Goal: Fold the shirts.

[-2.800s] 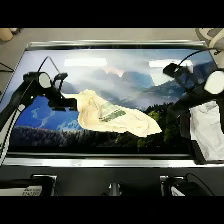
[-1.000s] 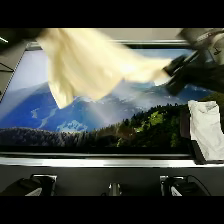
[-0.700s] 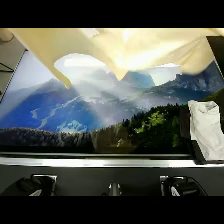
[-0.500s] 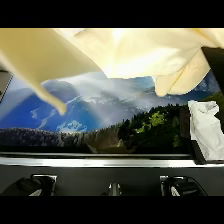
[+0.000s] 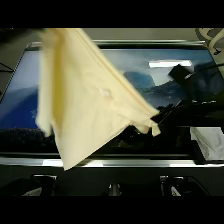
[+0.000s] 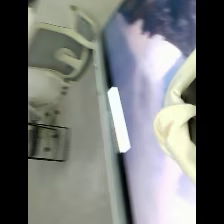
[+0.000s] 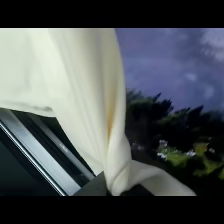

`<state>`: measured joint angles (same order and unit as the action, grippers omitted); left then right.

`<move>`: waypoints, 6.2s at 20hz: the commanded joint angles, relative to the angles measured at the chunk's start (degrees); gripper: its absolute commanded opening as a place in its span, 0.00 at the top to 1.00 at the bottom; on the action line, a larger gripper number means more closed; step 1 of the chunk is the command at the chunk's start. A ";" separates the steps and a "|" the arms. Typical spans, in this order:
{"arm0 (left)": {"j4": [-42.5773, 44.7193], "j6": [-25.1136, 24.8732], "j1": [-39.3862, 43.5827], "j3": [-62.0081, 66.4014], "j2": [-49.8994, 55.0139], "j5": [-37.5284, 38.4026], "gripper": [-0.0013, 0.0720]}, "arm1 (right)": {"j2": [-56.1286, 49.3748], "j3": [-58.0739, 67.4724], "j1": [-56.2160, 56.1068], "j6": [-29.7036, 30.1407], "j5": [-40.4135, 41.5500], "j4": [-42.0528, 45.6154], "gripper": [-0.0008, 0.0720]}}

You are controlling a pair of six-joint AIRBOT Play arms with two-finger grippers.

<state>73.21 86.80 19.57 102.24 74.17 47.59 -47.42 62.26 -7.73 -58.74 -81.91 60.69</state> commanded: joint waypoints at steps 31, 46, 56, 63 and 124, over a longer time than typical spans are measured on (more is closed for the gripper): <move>-17.35 10.99 -5.03 -78.34 -14.51 13.77 0.26 | -7.23 -22.80 -0.04 0.04 18.51 1.44 0.96; -1.57 2.27 -3.96 -19.30 -31.15 5.09 0.95 | 9.60 13.60 -0.04 -1.29 32.83 22.43 0.96; 7.87 11.13 -5.97 8.94 -31.91 12.02 0.95 | 18.49 35.10 -0.04 -4.70 26.25 35.06 0.96; 11.32 7.98 -5.97 -10.08 -29.90 19.10 0.95 | 7.76 32.57 -0.04 -2.80 -1.88 37.62 0.96; -7.91 3.15 -20.44 -63.91 -2.67 21.35 0.95 | -31.41 -12.07 20.65 12.17 12.13 1.77 0.40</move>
<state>65.73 90.35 -0.80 38.24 72.75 68.25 -77.95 52.31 12.99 -48.05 -72.64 67.18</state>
